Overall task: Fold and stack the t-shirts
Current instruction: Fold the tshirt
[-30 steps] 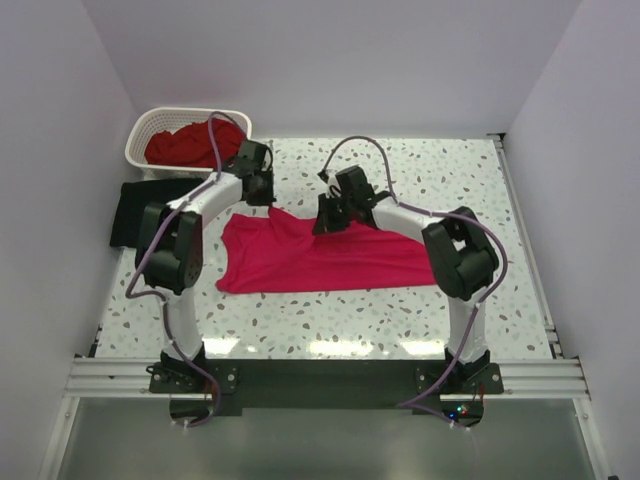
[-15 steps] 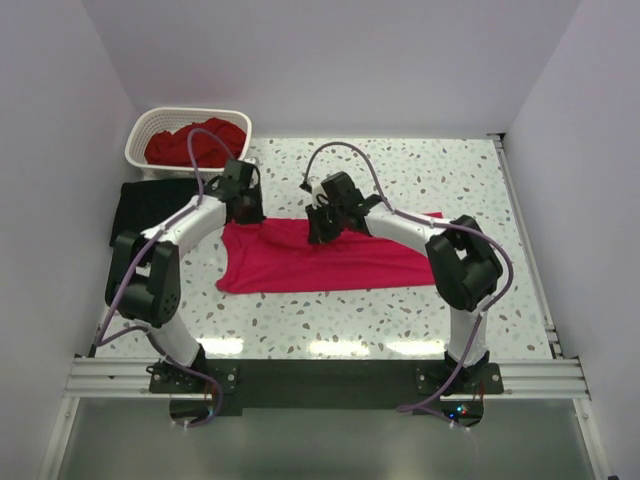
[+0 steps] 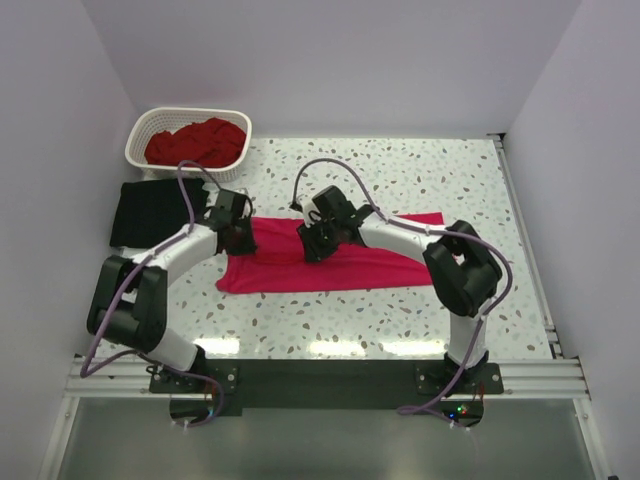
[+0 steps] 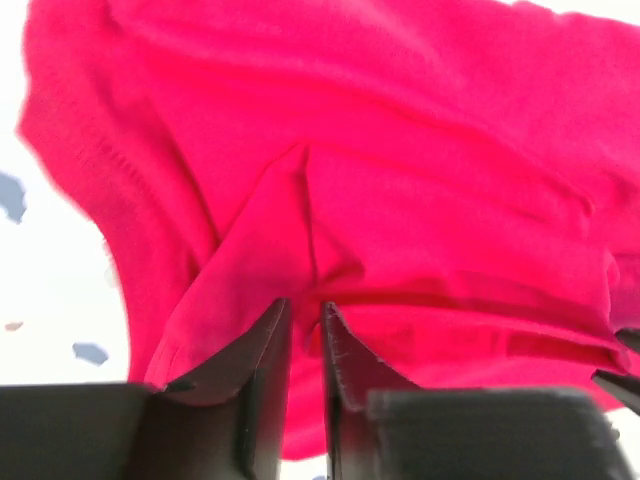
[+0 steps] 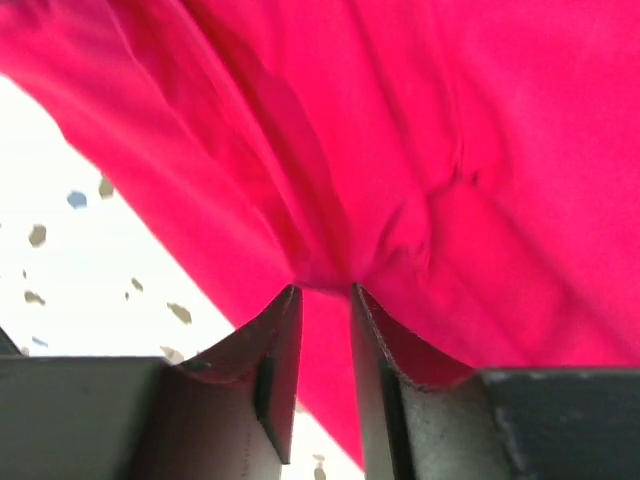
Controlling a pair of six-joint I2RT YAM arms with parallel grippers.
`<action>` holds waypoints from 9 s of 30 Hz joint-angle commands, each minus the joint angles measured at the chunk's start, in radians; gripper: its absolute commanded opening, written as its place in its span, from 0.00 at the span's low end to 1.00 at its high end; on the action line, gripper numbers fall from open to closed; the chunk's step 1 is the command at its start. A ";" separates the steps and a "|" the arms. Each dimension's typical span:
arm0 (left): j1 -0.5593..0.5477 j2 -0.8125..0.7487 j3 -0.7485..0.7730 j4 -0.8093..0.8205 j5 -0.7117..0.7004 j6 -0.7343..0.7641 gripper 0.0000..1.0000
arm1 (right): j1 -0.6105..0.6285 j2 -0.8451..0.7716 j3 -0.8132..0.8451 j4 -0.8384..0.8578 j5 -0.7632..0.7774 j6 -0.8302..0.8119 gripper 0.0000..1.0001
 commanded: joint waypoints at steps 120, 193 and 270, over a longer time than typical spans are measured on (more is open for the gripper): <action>-0.039 -0.626 -0.222 0.148 -0.214 0.099 1.00 | -0.240 0.451 0.454 0.219 -0.034 0.412 0.41; -0.690 -0.084 -0.034 -0.081 -0.034 -0.271 0.70 | -0.135 -0.564 -0.690 -0.414 0.374 0.588 0.45; -0.848 0.005 -0.100 -0.254 -0.004 -0.432 0.00 | 0.075 -0.665 -0.792 -0.378 0.121 0.609 0.00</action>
